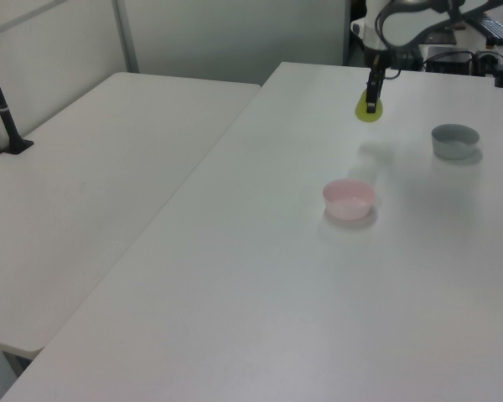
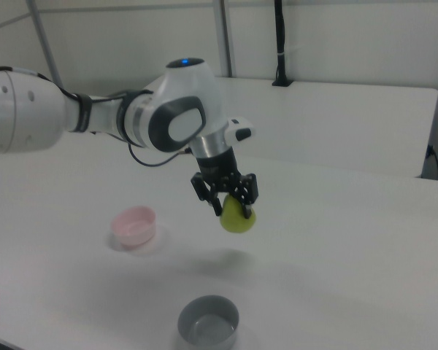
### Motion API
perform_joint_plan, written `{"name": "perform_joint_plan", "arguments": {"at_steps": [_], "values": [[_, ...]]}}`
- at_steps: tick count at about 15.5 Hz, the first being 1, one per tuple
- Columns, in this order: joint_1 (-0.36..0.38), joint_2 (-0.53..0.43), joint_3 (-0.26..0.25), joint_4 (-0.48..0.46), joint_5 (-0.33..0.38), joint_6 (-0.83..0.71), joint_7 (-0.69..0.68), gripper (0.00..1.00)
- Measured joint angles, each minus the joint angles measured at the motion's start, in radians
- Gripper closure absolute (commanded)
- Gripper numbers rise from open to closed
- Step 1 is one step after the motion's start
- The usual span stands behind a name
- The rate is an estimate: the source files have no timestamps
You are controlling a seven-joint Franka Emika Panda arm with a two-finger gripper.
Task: Place the pear in the bowl
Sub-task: 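Lift the held pear up off the table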
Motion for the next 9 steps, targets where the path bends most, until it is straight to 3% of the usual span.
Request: {"name": "perform_joint_plan", "arguments": {"at_steps": [5, 9], "values": [[0.009, -0.085, 0.044, 0.071, 0.008, -0.201, 0.0, 0.98], [0.01, -0.117, 0.067, 0.157, 0.065, -0.371, -0.001, 0.98]]}}
